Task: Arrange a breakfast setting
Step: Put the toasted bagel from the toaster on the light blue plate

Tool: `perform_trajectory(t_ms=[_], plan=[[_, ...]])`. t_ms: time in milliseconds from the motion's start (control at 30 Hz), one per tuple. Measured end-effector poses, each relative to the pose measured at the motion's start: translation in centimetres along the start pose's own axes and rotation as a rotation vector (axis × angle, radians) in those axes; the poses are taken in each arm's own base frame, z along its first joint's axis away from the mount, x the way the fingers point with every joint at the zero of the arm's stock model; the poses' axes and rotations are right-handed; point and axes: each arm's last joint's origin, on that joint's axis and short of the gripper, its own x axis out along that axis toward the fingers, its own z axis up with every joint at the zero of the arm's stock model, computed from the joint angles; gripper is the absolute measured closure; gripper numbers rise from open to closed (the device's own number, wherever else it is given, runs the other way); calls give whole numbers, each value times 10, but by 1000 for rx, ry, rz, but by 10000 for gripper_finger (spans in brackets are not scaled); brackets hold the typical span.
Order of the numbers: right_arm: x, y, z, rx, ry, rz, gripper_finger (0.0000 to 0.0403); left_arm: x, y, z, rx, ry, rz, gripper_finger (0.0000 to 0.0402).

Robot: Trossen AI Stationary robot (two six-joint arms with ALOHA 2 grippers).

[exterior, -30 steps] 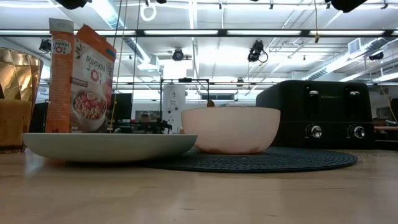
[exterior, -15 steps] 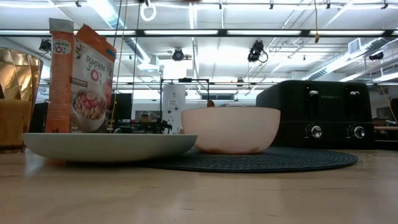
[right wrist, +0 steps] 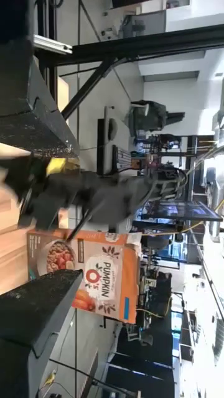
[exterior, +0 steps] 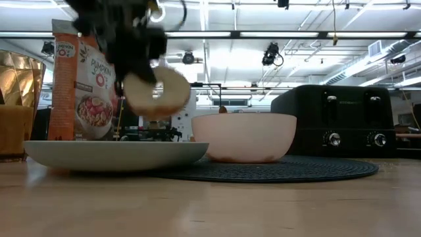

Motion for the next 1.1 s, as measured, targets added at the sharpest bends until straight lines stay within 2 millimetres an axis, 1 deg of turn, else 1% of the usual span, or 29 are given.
perform_trajectory(t_ms=[67,200,267,400,567,767,933,1100], plan=[[0,1,0,2,1,0,92,3,14,-9,-38,39,-3,352],[-2,1,2,6,-2,-8,92,13,23,-22,-86,61,-110,352],[-2,1,2,7,-6,-7,91,18,28,-28,-110,70,-131,352],[-2,1,3,9,-10,-25,91,23,29,-33,-108,93,-148,352],[-2,0,2,8,-4,-37,90,36,30,-35,-102,109,-150,351],[-2,0,2,7,2,-40,89,50,33,-43,-116,172,-138,351],[-2,0,1,3,12,-39,89,52,33,-44,-117,179,-132,346],[-2,0,-1,2,23,-38,89,52,35,-44,-162,180,-112,319]])
